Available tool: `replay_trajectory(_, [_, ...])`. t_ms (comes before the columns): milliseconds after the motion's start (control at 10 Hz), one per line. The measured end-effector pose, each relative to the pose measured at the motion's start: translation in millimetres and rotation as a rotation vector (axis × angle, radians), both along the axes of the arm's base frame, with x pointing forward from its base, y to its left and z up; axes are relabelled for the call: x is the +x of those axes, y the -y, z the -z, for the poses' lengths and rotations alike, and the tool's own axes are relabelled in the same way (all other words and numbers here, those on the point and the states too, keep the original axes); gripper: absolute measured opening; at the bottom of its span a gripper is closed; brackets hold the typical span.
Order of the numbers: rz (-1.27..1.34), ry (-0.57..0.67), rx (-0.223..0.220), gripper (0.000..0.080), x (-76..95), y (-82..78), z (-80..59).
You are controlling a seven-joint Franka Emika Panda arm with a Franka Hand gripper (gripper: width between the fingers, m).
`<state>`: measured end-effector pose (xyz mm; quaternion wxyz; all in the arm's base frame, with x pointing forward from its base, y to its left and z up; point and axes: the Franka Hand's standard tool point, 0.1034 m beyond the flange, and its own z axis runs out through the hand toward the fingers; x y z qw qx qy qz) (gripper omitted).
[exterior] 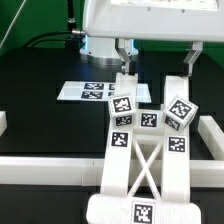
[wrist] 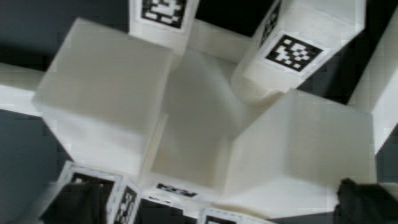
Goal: Assemble chair
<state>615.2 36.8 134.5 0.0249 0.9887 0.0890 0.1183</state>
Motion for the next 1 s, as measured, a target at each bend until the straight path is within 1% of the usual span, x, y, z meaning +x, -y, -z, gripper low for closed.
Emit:
replay_trajectory(300, [0.000, 0.000, 0.000, 0.0648, 0.0, 0.1, 0.1])
replay_trajectory(400, [0.033, 0.000, 0.014, 0.0648, -1.1, 0.7, 1.4])
replay_trajectory(600, [0.091, 0.021, 0.031, 0.0648, -1.6, -3.8, 1.8])
replay_trajectory(700, [0.106, 0.020, 0.035, 0.0648, -1.2, -2.4, 1.9])
replay_trajectory(900, [0.108, 0.038, 0.033, 0.0648, 1.4, 0.0, 1.3])
replay_trajectory(1000, [0.107, 0.072, 0.030, 0.0648, 2.9, 1.3, 1.1])
